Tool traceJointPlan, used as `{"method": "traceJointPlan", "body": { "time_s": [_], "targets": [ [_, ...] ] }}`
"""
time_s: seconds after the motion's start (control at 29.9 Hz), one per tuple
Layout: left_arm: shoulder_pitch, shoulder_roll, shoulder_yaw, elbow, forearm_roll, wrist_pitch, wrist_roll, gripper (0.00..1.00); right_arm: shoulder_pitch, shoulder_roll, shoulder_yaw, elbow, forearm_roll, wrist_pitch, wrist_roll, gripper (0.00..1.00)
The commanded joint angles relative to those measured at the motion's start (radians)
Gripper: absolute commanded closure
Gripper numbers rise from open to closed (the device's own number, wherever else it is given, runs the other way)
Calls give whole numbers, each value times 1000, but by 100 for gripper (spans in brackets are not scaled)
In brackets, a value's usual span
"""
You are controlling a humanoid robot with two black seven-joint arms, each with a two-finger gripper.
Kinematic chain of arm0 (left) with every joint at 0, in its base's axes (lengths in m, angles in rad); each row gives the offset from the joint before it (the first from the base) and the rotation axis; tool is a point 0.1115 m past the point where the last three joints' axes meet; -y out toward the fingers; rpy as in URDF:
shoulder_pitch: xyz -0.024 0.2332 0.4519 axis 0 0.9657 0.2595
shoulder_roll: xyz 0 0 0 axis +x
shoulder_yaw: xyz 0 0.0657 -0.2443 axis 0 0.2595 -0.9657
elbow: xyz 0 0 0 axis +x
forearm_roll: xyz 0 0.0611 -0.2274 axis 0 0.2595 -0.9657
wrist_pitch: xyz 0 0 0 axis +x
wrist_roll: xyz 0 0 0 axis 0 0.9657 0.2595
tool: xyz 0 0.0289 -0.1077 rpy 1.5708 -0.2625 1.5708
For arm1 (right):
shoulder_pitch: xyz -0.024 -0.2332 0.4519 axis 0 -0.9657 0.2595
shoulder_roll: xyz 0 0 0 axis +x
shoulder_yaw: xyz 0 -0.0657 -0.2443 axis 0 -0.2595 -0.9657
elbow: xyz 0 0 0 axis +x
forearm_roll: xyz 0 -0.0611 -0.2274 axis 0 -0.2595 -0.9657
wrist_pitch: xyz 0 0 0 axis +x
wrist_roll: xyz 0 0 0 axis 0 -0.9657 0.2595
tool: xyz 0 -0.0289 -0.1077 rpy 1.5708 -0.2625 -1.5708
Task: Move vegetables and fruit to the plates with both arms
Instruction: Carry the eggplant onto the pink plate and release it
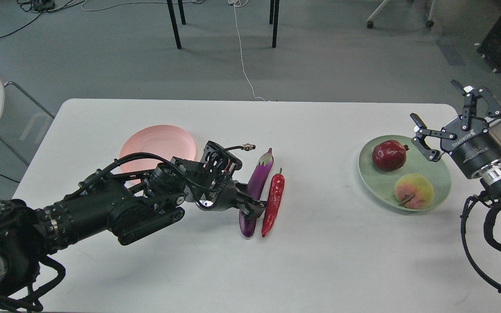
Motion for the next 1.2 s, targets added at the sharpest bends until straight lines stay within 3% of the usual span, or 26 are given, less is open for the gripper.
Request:
{"method": "traceJointPlan", "body": {
  "time_s": [0.0, 0.43, 0.74, 1.17],
  "targets": [
    [-3, 4, -7, 1, -6, 6, 3, 91, -4, 0, -1, 0, 0, -2, 0, 3],
    [-97, 173, -33, -4, -107, 55, 5, 89, -10, 9, -4, 2, 0, -2, 0, 3],
    [-80, 351, -20, -22, -111, 52, -1, 87, -13, 15, -9, 2, -2, -2, 0, 3],
    [-46, 397, -16, 19, -114, 52, -3, 74, -19, 21, -11, 3, -5, -2, 0, 3]
  ]
}}
